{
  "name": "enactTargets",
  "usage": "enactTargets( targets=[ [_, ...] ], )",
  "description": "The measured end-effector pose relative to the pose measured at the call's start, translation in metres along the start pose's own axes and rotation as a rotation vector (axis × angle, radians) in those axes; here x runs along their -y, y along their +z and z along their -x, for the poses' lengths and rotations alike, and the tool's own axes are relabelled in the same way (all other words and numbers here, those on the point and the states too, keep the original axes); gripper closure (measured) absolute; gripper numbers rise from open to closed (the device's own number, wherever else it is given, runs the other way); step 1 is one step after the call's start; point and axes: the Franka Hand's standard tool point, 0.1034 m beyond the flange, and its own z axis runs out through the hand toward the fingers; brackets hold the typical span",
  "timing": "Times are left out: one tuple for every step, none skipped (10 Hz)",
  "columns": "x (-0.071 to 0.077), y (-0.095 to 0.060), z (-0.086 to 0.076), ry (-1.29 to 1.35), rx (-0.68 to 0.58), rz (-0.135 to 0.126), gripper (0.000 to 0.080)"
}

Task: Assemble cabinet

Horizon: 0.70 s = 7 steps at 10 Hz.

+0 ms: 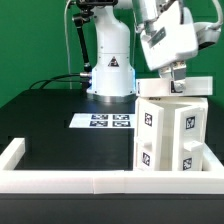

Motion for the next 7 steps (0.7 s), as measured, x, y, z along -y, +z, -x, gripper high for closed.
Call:
enactTargets(
  targets=[
    [-0.0001, 0.0002, 0.0003, 0.075, 0.002, 0.0, 0.025],
    [-0.0003, 0.0003, 0.0012, 0.156, 0.005, 0.0, 0.0251],
    [-0.0006, 0.0005, 0.0015, 0.235, 0.006, 0.001, 0.0251],
    [-0.001, 0.0008, 0.0009, 0.292, 0.009, 0.002, 0.0251],
    [-0.0012, 0.0011, 0.0005, 0.322, 0.013, 0.002, 0.0251],
    [-0.0013, 0.0013, 0.001, 0.325, 0.014, 0.002, 0.0178],
    [-0.0014, 0.0013, 0.0012, 0.315, 0.014, 0.002, 0.0178]
  ],
)
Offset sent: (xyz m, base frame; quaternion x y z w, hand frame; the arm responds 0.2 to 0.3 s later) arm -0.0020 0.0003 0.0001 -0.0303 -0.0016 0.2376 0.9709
